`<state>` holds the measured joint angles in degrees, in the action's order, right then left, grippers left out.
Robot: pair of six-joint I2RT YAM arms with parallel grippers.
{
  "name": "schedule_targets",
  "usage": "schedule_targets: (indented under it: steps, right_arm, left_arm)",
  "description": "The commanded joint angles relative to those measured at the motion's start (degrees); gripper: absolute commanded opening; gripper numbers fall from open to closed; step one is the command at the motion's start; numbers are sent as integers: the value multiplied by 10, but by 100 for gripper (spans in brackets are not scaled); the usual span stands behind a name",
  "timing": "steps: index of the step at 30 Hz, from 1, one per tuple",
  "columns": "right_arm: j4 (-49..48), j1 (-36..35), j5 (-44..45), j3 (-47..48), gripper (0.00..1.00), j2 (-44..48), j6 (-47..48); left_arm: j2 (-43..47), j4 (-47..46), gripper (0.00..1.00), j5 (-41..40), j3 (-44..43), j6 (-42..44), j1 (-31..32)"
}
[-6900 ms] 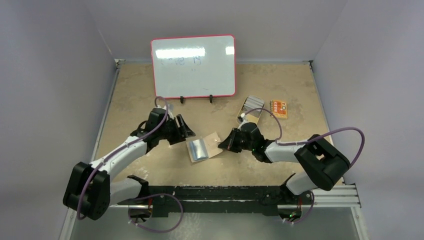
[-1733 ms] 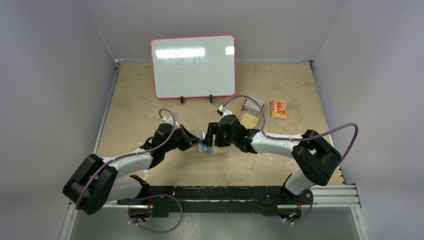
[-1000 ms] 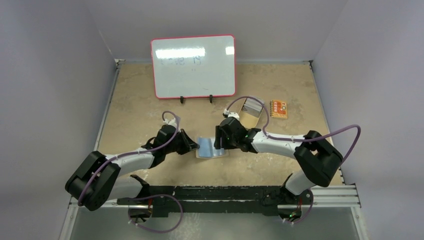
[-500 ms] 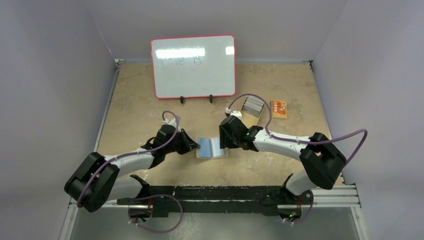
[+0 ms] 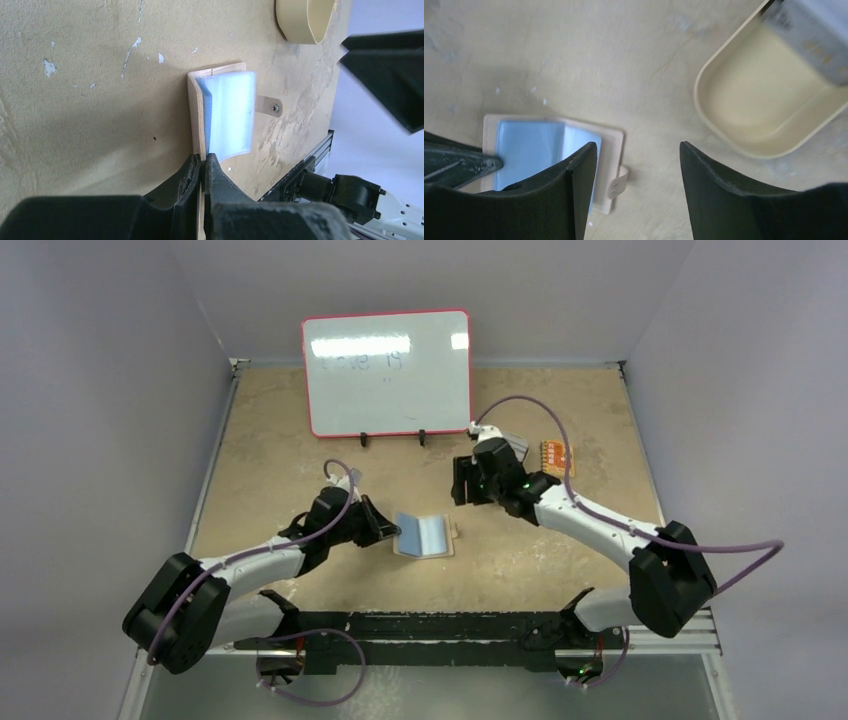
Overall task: Put the credit cards into the card holder
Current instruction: Open the card holder at the center of the board, then pick up the credit card from the storage box.
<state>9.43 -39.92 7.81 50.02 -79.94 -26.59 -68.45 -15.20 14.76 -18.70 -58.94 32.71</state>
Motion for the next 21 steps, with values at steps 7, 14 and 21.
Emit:
schedule_targets:
  steps: [7,14,21]
  right_arm:
    - [-101,100,71,74,65,-24,269]
    - [-159,108,87,73,66,-81,468]
    - [-156,132,100,81,68,-151,551]
  left_arm:
    - [19,17,0,10,-27,11,3]
    - [17,-6,0,25,-18,1,2]
    - [20,-31,0,35,2,-16,3]
